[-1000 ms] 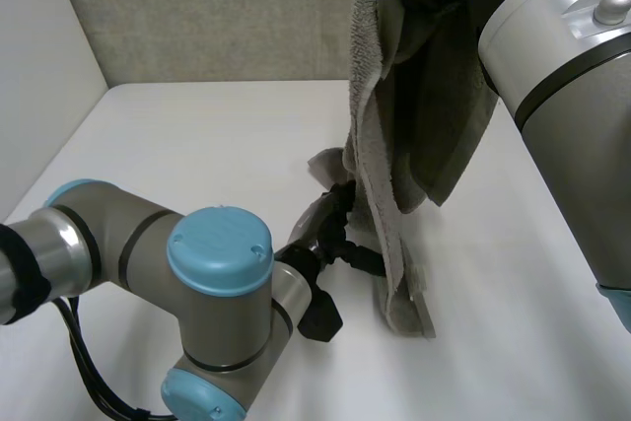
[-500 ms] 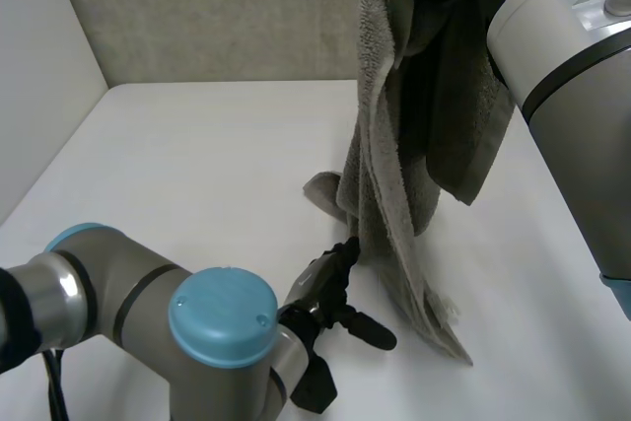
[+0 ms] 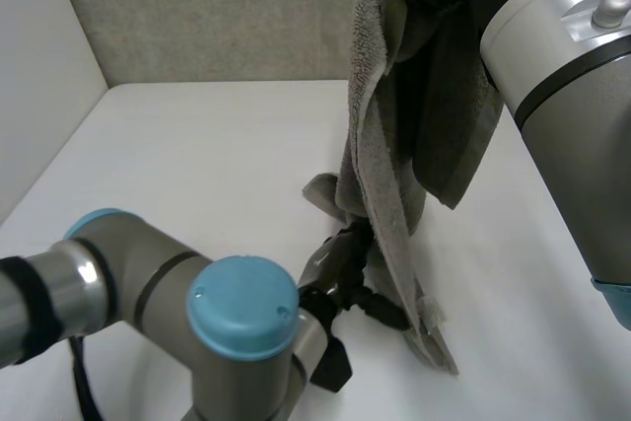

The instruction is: Fold the towel.

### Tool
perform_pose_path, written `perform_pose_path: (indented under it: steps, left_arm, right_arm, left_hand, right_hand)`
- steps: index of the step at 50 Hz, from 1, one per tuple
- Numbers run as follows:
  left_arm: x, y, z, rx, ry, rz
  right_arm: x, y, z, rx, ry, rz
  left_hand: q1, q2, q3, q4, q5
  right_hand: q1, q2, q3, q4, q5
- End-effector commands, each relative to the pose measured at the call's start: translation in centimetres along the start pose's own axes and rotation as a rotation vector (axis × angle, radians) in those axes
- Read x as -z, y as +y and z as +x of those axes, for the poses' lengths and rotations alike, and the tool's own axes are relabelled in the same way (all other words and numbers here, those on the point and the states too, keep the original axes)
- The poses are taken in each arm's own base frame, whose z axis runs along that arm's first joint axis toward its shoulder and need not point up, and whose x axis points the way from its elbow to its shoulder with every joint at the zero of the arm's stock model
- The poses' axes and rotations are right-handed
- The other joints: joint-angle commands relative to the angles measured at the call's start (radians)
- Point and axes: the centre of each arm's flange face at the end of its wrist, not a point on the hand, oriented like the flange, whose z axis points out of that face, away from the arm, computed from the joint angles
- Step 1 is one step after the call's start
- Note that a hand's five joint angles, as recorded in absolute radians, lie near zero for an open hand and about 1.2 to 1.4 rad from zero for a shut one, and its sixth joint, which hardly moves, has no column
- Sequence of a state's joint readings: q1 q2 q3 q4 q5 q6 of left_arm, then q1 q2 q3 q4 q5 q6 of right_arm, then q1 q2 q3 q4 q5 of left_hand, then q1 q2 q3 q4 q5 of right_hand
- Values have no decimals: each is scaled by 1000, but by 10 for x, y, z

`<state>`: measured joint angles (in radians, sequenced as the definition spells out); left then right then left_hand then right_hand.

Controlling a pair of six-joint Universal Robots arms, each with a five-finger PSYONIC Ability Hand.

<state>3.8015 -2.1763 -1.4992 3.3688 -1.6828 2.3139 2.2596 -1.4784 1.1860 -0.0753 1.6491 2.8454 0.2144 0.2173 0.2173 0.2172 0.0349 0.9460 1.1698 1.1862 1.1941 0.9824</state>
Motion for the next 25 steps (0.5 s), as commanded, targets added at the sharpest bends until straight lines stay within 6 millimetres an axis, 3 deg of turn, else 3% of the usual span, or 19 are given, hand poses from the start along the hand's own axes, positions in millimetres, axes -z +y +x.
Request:
perform_pose_path:
  steps: [1, 2, 6, 8, 9, 10, 11, 13, 14, 16, 17, 19, 25]
  left_arm:
    - [-17, 2, 8, -1, 30, 22]
    - [-17, -1, 9, 0, 29, 41]
    - [-15, -9, 7, -2, 3, 84]
    - [-12, -43, -5, -20, -62, 160]
    - [-12, -43, -5, -20, -62, 160]
    - [-10, -70, -18, -50, -109, 209]
    - [-10, -70, -18, -50, -109, 210]
    - [-3, -119, -34, -161, -175, 302]
    - [-3, -119, -35, -162, -175, 303]
    - [3, -155, -43, -315, -209, 350]
    - [3, -155, -43, -315, -209, 350]
    - [9, -184, -49, -454, -233, 370]
    - [18, -217, -57, -571, -252, 395]
  right_arm:
    - [0, -2, 1, 4, 3, 4]
    - [0, -2, 1, 4, 3, 4]
    - [-1, -2, 3, 11, 13, 13]
    - [-8, 7, 20, 47, 54, -2]
    - [-8, 8, 20, 47, 54, -2]
    - [-10, 14, 28, 73, 73, -22]
    - [-12, 21, 36, 99, 94, -41]
    - [-13, 27, 43, 120, 110, -62]
    - [-13, 27, 43, 120, 110, -62]
    - [-12, 42, 51, 141, 117, -105]
    - [-12, 42, 51, 141, 117, -105]
    - [-9, 59, 52, 148, 93, -151]
    - [-2, 90, 58, 146, 66, -235]
  left_hand:
    - [929, 926, 926, 926, 934]
    - [1179, 1176, 1176, 1177, 1184]
    - [1182, 1179, 1179, 1179, 1187]
    - [1182, 1179, 1179, 1179, 1187]
    - [1182, 1179, 1179, 1179, 1187]
    - [1182, 1179, 1179, 1179, 1187]
    - [1182, 1179, 1179, 1179, 1187]
    - [1182, 1179, 1179, 1179, 1187]
    - [1182, 1179, 1179, 1179, 1187]
    - [1182, 1179, 1179, 1179, 1187]
    - [1182, 1179, 1179, 1179, 1187]
    - [1182, 1179, 1179, 1179, 1187]
    - [1182, 1179, 1179, 1179, 1187]
  right_hand:
    - [450, 226, 210, 202, 239]
    - [450, 226, 210, 202, 239]
    - [450, 226, 210, 202, 239]
    - [450, 226, 210, 202, 239]
    - [450, 226, 210, 202, 239]
    - [450, 226, 210, 202, 239]
    - [450, 226, 210, 202, 239]
    - [450, 226, 210, 202, 239]
    - [450, 226, 210, 202, 239]
    - [450, 226, 210, 202, 239]
    - [450, 226, 210, 202, 239]
    - [450, 226, 210, 202, 239]
    - [450, 226, 210, 202, 239]
